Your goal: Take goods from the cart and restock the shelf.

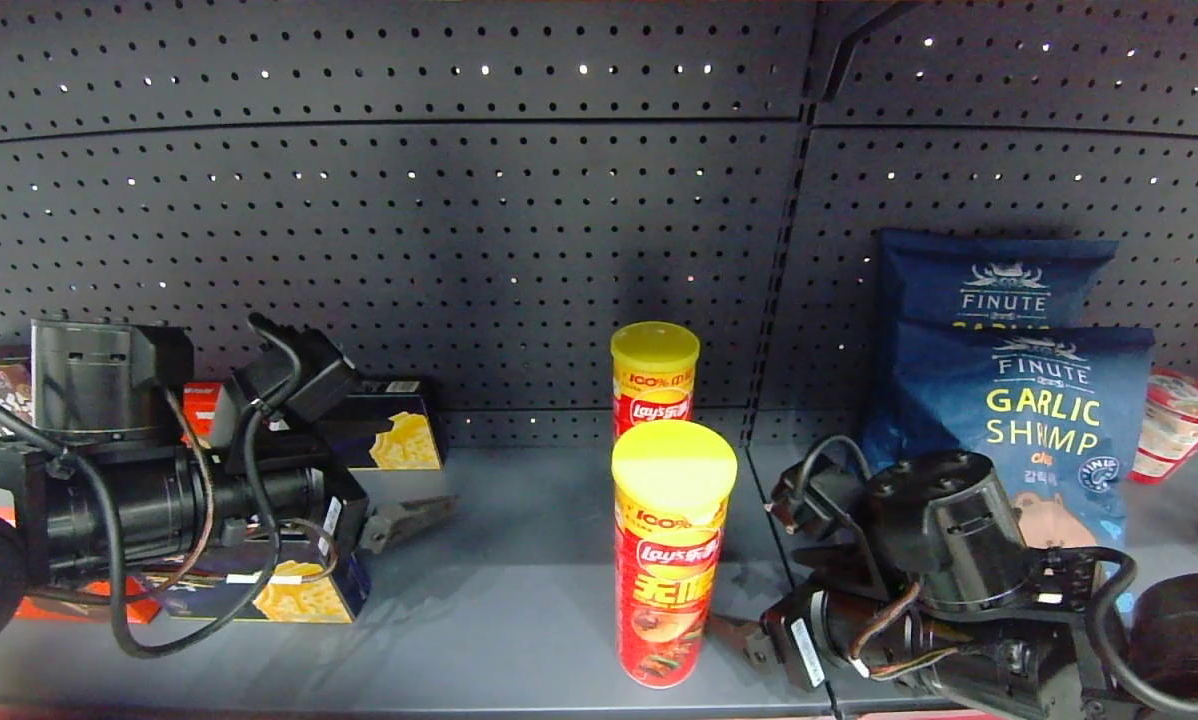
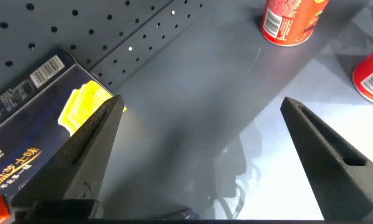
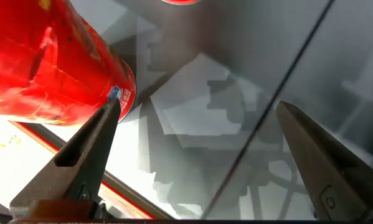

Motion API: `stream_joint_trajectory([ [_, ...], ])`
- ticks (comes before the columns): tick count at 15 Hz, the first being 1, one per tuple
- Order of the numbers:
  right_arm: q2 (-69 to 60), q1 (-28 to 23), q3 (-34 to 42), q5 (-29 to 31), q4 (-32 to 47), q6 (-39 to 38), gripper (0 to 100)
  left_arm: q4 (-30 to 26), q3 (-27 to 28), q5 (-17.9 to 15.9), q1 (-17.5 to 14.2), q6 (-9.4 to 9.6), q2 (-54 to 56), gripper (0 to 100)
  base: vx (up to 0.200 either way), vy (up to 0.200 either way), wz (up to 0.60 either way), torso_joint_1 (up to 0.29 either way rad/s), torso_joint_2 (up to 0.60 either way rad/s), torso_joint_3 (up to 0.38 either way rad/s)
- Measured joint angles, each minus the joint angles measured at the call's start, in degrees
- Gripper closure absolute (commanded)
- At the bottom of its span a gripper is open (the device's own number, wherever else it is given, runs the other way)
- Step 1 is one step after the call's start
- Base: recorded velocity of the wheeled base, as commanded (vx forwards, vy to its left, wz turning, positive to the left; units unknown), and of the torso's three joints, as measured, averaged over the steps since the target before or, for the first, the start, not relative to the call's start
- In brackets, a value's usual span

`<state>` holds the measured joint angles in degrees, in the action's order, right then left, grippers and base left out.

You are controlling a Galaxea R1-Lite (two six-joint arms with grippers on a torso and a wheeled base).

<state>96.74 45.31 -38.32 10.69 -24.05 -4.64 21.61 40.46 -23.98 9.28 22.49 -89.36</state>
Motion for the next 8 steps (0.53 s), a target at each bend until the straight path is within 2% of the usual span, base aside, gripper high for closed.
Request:
stream_joint_trajectory([
  [8,0.8,0.7,0.0,0.0,-0.1,0.0,0,0.0,-0.6,-0.2,-0.7,0.09,0.0,0,0.000,0.000,0.00,0.000,0.00,0.000],
])
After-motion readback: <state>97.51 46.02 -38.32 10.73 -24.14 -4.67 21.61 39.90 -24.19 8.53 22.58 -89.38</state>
